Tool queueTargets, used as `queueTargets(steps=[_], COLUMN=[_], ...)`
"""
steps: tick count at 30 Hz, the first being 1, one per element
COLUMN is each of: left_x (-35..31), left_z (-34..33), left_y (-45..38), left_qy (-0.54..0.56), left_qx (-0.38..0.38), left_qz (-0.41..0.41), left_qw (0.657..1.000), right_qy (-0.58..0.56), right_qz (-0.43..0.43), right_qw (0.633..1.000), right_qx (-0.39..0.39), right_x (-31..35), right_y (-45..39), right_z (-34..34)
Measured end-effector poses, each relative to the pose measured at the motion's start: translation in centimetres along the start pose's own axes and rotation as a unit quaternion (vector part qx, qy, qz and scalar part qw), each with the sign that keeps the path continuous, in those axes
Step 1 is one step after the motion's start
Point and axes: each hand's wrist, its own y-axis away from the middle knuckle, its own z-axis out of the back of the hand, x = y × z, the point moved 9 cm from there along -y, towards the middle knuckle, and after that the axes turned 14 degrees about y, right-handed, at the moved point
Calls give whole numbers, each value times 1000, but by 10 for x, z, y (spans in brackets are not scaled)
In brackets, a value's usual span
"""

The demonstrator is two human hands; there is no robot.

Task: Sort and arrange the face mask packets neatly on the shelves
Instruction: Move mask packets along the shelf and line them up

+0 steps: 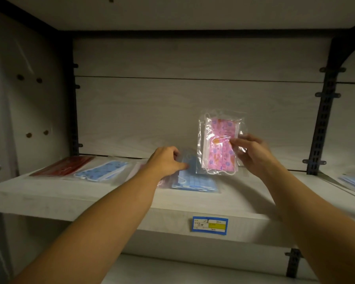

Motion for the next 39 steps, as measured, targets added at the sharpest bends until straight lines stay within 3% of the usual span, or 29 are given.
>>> queueTargets(steps=[18, 25, 33, 39], left_x=[9, 4, 45, 57], left_z=[10, 82, 169, 213], left_y=[8, 17, 51, 72], left_qy=[-31, -96, -250, -267], left_qx=[-24, -71, -68, -85], left_qz=[35, 21, 29, 24], left_qw=[999, 993, 965, 960], right_qy=[-16, -27, 118, 293], right_qz=[-14, -33, -80, -94], right_qw=[1000, 999, 990, 951], right_qx=[2, -5, 0, 22], right_x=[-4, -4, -19, -44], right_y=[1, 10, 12, 18], right_z=[0, -26, -113, -164])
